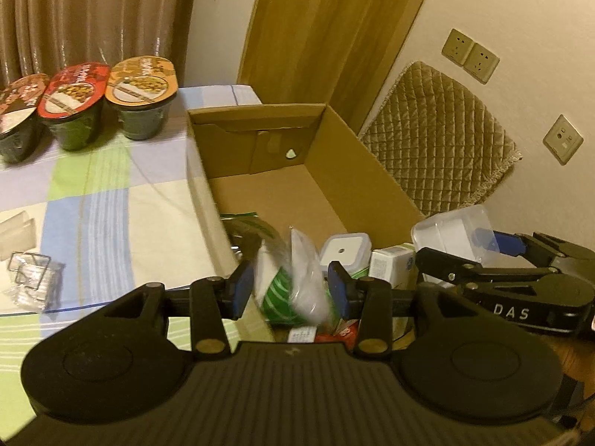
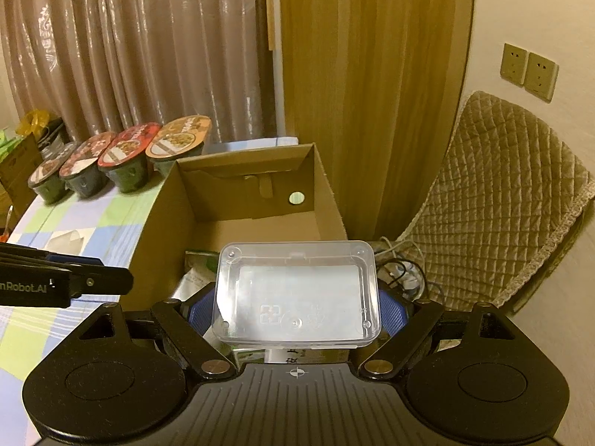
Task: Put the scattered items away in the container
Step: 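Open both grippers to drop the bagged item and tray into the box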
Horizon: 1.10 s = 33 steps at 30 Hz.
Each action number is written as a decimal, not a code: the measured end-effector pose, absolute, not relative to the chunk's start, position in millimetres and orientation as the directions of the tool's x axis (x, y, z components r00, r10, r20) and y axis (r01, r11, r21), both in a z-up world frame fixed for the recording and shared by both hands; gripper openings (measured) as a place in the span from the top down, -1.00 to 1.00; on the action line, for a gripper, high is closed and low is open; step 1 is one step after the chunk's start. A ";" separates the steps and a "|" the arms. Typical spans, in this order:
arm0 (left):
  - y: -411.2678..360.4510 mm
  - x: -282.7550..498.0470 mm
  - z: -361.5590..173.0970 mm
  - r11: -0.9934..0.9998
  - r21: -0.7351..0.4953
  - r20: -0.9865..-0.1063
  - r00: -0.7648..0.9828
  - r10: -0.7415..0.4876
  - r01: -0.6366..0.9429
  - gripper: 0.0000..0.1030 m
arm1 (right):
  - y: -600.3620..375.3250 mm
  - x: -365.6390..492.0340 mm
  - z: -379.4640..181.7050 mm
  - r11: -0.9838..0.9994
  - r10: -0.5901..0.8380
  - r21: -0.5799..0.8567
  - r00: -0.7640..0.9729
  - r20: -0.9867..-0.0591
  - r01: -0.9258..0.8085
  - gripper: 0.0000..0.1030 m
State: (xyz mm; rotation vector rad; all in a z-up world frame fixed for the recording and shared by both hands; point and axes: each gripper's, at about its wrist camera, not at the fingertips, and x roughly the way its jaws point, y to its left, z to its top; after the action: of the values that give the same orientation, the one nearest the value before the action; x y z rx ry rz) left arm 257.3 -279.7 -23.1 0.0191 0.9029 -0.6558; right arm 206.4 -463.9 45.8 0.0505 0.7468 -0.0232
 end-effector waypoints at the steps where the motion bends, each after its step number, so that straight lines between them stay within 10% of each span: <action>1: -277.0 256.6 -22.5 0.808 -0.249 -0.732 0.443 -0.518 0.534 0.24 | -462.2 206.3 45.9 0.999 0.000 0.038 0.733 -0.680 0.035 -0.71; 24: -243.3 252.7 -19.7 0.832 -0.231 -0.739 0.466 -0.487 0.504 0.12 | -421.6 221.9 47.9 0.997 0.072 0.023 0.727 -0.683 -0.078 -0.72; 33: -235.6 249.4 -25.2 0.837 -0.229 -0.746 0.463 -0.478 0.496 0.10 | -428.1 214.3 47.7 0.999 0.049 0.033 0.738 -0.673 -0.037 -1.00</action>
State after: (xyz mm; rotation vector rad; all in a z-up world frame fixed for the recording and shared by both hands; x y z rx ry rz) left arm 249.4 -235.6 -25.2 0.0215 0.9106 -0.5990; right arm 214.3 -428.1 47.7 0.0175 0.7394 0.0472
